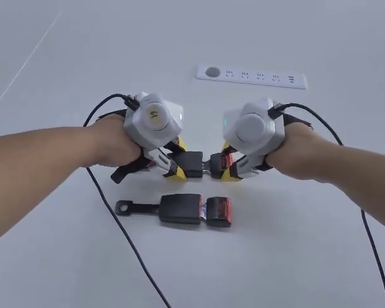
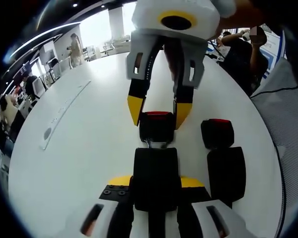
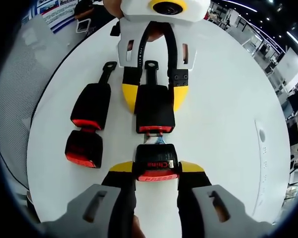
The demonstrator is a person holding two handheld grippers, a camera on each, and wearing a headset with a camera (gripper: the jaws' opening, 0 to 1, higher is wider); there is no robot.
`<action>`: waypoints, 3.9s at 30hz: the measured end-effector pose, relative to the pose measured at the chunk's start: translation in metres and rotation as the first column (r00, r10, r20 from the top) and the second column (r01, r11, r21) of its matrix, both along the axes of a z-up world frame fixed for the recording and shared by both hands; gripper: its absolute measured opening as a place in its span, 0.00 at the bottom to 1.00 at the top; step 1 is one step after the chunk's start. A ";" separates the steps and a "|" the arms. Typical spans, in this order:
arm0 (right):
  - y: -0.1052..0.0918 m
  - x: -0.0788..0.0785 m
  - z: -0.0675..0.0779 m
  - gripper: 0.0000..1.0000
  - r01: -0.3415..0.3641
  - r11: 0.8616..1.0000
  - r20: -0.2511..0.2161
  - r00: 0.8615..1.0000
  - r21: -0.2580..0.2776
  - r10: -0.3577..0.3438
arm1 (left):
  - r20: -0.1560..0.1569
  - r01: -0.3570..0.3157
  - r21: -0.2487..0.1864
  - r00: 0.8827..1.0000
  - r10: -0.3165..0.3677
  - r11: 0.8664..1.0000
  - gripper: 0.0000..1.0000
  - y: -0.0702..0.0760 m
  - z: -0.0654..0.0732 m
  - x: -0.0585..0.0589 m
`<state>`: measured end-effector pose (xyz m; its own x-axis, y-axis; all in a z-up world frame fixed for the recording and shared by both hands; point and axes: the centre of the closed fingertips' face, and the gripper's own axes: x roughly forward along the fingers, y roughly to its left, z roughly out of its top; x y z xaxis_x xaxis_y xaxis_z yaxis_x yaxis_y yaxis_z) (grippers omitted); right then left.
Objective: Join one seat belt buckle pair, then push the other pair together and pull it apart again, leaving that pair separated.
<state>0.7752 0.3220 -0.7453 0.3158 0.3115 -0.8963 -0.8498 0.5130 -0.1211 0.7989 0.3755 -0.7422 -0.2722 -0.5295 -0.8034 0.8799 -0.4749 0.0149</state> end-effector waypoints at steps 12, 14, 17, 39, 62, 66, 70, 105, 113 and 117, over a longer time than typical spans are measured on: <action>-0.012 -0.012 0.003 0.30 0.031 0.999 -0.009 0.999 0.035 -0.031 | 0.004 0.007 0.011 1.000 -0.007 1.000 0.33 0.000 0.000 0.001; -0.018 -0.015 0.003 0.30 0.050 0.998 -0.014 0.999 0.043 -0.049 | 0.004 0.007 0.008 1.000 -0.007 1.000 0.33 0.000 0.000 0.001; -0.024 -0.022 0.004 0.30 0.060 0.997 -0.017 0.998 0.043 -0.059 | 0.005 0.008 0.009 1.000 -0.008 1.000 0.33 0.000 -0.001 0.001; -0.079 -0.064 -0.001 0.31 0.093 0.996 -0.055 0.994 -0.004 -0.093 | 0.008 -0.014 0.010 1.000 0.014 1.000 0.33 0.001 -0.002 0.002; -0.095 -0.072 -0.005 0.33 0.118 0.993 -0.082 0.989 -0.026 -0.120 | 0.003 -0.017 0.002 1.000 0.017 1.000 0.34 -0.001 0.000 0.001; -0.094 -0.071 -0.004 0.33 0.118 0.993 -0.081 0.989 -0.025 -0.120 | 0.004 -0.023 0.004 1.000 0.023 1.000 0.34 -0.001 0.000 0.001; -0.094 -0.071 -0.004 0.33 0.129 0.991 -0.079 0.988 -0.021 -0.130 | -0.013 -0.049 0.009 0.999 0.050 0.999 0.34 -0.001 0.000 0.001; -0.071 -0.095 0.045 0.52 0.341 0.926 0.102 0.927 0.163 -0.360 | -0.060 -0.234 -0.123 0.972 0.228 0.964 0.57 0.029 0.058 -0.005; -0.047 -0.120 0.058 0.64 0.413 0.869 0.108 0.884 0.271 -0.454 | -0.102 -0.366 -0.155 0.930 0.353 0.918 0.68 0.077 0.068 -0.015; -0.033 -0.127 0.074 0.69 0.430 0.843 0.144 0.858 0.322 -0.492 | -0.134 -0.453 -0.175 0.890 0.435 0.874 0.75 0.100 0.078 -0.017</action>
<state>0.6478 0.2886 -0.6715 0.6557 0.3001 -0.6928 -0.4752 0.8771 -0.0699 0.7817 0.4757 -0.6644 -0.0353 -0.7549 -0.6548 0.9994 -0.0292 -0.0203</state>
